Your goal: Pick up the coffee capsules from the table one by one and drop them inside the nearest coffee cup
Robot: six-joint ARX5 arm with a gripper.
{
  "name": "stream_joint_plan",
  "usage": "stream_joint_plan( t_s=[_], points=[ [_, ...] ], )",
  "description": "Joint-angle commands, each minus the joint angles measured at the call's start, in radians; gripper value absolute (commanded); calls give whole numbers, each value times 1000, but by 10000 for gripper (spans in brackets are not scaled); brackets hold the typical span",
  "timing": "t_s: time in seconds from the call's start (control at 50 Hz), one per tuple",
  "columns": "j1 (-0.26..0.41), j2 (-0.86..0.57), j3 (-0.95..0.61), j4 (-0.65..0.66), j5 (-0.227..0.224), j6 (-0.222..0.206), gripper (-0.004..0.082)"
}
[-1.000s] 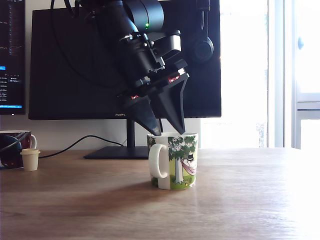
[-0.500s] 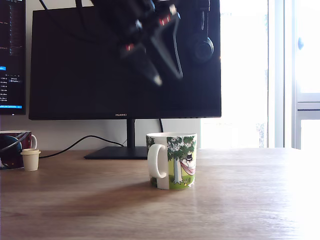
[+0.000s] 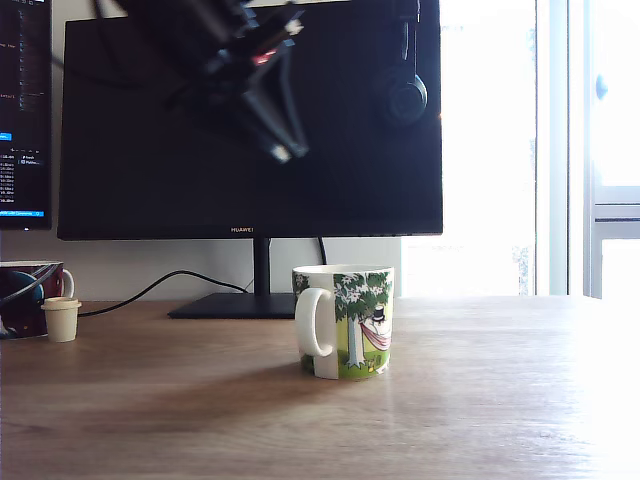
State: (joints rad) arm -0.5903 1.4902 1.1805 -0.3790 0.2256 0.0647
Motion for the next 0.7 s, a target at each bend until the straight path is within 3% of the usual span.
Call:
stream_joint_plan(
  t_s=[0.0,0.52,0.68],
  points=[
    [24,-48,-74,77,1,-24,-21],
    [203,-307,-518,451,-119,-165,-21],
    [268,-343,-634,555,-131,-211,-21]
  ],
)
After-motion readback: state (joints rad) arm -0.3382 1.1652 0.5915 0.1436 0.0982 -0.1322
